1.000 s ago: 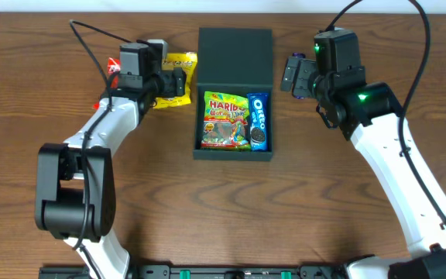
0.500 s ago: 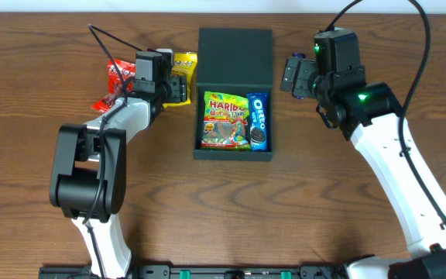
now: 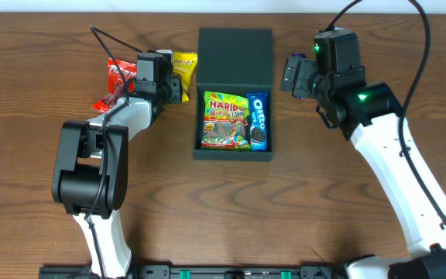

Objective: Pack container
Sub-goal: 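Reach left gripper to the yellow Hacks bag and grasp it, then carry the yellow bag right and lower it into the box, then push the yellow bag down into the box with left gripper, then withdraw left gripper left and reach to the red Hacks bag, then grasp the red Hacks bag with left gripper and lift it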

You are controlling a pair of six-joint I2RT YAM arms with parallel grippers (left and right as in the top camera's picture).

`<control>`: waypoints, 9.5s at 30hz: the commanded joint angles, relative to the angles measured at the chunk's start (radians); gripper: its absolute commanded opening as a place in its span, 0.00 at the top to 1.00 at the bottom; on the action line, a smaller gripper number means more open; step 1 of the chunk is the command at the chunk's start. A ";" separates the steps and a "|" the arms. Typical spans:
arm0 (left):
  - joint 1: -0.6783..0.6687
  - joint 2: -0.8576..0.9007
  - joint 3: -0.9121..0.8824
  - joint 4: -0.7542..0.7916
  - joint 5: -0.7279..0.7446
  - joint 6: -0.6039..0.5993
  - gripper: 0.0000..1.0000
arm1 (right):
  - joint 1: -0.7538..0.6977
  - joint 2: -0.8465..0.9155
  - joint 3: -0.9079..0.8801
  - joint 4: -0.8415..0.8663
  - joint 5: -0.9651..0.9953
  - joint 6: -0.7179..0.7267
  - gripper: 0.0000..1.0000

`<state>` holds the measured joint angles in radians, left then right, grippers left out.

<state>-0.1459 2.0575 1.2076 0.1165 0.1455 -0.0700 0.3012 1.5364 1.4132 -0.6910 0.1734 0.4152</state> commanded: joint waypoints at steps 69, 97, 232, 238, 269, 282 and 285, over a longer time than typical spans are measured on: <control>-0.266 -0.148 0.104 -0.416 0.209 1.095 0.94 | -0.008 -0.001 0.008 -0.002 0.013 -0.013 0.01; -0.269 -0.203 0.105 -0.250 -0.006 1.030 0.05 | -0.008 -0.001 0.008 -0.002 0.013 -0.013 0.01; -0.046 -0.178 0.039 -0.534 0.346 0.256 0.94 | -0.079 -0.174 0.041 -0.219 -0.394 -0.320 0.01; -0.088 -0.178 0.039 -0.585 0.344 0.256 0.94 | -0.079 -0.173 0.041 -0.219 -0.394 -0.320 0.01; 0.201 -0.245 0.069 -0.351 -0.105 0.464 0.40 | -0.079 -0.173 0.041 -0.219 -0.394 -0.320 0.01; 0.238 -0.102 0.069 -0.348 -0.111 0.571 0.26 | -0.079 -0.173 0.041 -0.219 -0.394 -0.320 0.01; 0.237 -0.062 0.069 -0.344 -0.101 0.571 0.27 | -0.079 -0.173 0.041 -0.219 -0.394 -0.320 0.01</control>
<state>0.0898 1.9594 1.2556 -0.2306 0.0444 0.4805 0.2260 1.3640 1.4448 -0.9085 -0.2131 0.1123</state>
